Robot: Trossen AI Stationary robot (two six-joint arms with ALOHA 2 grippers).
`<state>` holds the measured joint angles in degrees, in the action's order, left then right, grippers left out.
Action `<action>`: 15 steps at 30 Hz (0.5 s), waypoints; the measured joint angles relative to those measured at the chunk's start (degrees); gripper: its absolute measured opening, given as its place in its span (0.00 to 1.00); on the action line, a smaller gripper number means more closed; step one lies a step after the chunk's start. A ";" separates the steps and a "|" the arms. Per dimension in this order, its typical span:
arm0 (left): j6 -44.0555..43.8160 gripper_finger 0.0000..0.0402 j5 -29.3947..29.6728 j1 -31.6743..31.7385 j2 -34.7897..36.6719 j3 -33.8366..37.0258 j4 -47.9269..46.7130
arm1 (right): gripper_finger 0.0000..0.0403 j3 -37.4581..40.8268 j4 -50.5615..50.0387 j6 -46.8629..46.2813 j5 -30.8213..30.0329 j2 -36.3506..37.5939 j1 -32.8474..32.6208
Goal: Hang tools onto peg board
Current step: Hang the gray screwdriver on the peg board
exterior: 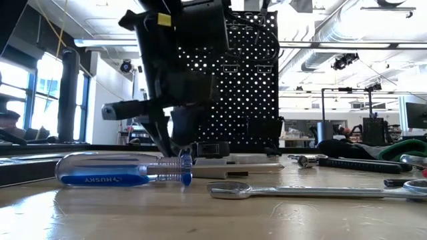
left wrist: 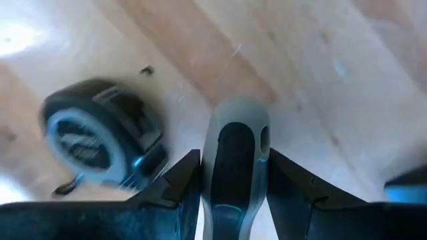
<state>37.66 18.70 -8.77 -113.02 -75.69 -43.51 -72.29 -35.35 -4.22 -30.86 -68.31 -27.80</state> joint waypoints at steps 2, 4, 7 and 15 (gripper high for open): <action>-0.59 0.31 1.42 -0.05 0.85 -0.10 -1.21 | 0.45 0.00 0.00 -0.03 -0.47 0.00 0.01; -1.22 0.31 2.55 -0.05 1.45 -0.10 -2.20 | 0.45 0.00 0.00 -0.10 -0.56 0.00 0.01; -1.64 0.31 4.26 -0.05 2.61 -0.10 -3.03 | 0.45 0.00 0.02 -0.30 -0.81 0.00 0.01; -2.97 0.31 5.05 -0.06 8.58 -0.17 -3.11 | 0.45 0.00 0.02 -0.30 -1.64 0.00 0.01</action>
<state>34.69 23.75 -8.82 -104.44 -75.85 -46.63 -72.29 -35.33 -4.51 -32.50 -68.31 -27.79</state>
